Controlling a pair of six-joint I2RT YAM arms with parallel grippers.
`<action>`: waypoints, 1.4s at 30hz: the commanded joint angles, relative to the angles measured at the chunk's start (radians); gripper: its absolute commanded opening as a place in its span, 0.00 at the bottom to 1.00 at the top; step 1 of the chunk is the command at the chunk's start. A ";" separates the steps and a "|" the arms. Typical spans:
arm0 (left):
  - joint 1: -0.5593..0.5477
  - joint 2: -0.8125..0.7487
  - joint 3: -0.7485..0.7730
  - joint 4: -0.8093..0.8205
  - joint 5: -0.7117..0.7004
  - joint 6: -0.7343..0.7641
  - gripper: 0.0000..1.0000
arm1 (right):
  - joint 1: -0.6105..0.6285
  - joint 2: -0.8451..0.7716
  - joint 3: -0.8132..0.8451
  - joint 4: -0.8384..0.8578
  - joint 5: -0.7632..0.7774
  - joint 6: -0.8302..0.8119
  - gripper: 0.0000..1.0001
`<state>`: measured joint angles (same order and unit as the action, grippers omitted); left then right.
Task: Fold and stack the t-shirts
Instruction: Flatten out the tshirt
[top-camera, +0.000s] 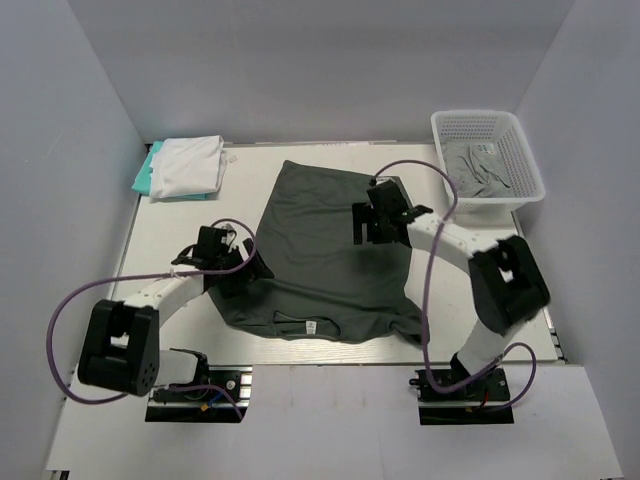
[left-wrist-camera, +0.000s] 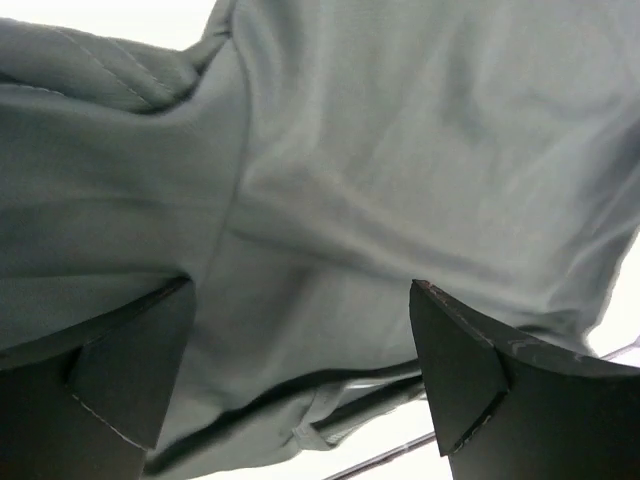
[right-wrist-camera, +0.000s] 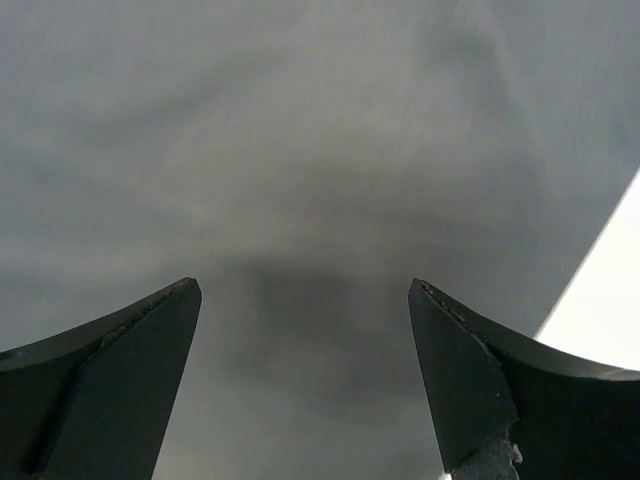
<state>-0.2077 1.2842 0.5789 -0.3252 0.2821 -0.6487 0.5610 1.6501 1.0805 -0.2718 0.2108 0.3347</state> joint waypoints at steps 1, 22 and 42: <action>-0.002 0.076 -0.004 0.025 -0.064 -0.022 1.00 | -0.055 0.123 0.113 0.031 -0.036 0.027 0.90; -0.012 1.273 1.561 -0.204 0.008 0.196 1.00 | -0.128 -0.203 -0.399 -0.101 -0.187 0.124 0.90; -0.108 0.759 1.235 -0.028 0.045 0.305 1.00 | -0.084 -0.394 -0.202 -0.110 0.054 0.089 0.90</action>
<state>-0.3008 2.2414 1.9251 -0.3580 0.3424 -0.3626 0.4835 1.2369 0.8406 -0.3935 0.1581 0.4294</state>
